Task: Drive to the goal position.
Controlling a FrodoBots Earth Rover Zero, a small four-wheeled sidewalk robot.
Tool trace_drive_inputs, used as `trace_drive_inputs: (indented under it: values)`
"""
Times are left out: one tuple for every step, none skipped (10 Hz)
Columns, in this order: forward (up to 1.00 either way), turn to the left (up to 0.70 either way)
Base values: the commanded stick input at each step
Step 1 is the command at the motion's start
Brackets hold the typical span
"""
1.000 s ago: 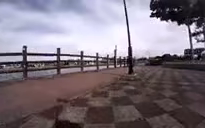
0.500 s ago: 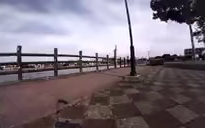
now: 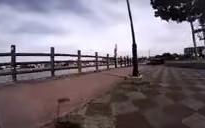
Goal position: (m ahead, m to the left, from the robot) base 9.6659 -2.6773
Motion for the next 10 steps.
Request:
trace_drive_inputs:
  values:
    - [0.7,0.03]
    - [0.7,0.03]
    - [0.7,0.03]
    - [0.7,0.04]
    - [0.7,0.04]
    - [0.7,0.04]
    - [0.7,0.04]
    - [0.7,0.04]
    - [0.7,0.04]
    - [0.7,0.05]
